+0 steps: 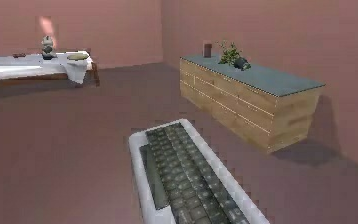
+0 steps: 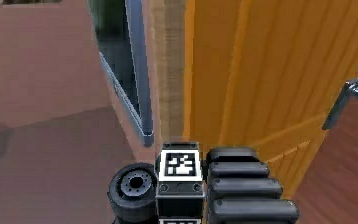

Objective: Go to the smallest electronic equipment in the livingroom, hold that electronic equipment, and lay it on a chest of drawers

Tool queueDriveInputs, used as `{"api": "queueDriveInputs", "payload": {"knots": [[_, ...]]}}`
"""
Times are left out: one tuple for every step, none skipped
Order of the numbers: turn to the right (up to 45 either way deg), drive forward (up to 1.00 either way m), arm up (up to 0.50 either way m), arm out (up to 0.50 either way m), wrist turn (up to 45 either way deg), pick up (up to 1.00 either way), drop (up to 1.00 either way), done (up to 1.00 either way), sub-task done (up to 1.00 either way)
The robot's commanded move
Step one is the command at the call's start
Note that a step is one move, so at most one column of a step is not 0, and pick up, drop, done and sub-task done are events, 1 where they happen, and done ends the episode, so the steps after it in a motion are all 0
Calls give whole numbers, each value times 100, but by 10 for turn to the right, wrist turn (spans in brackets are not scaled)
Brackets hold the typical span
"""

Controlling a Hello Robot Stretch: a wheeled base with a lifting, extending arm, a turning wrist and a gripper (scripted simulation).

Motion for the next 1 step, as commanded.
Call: {"api": "queueDriveInputs", "payload": {"knots": [[0, 100, 0, 0, 0, 0, 0, 0, 0]]}}
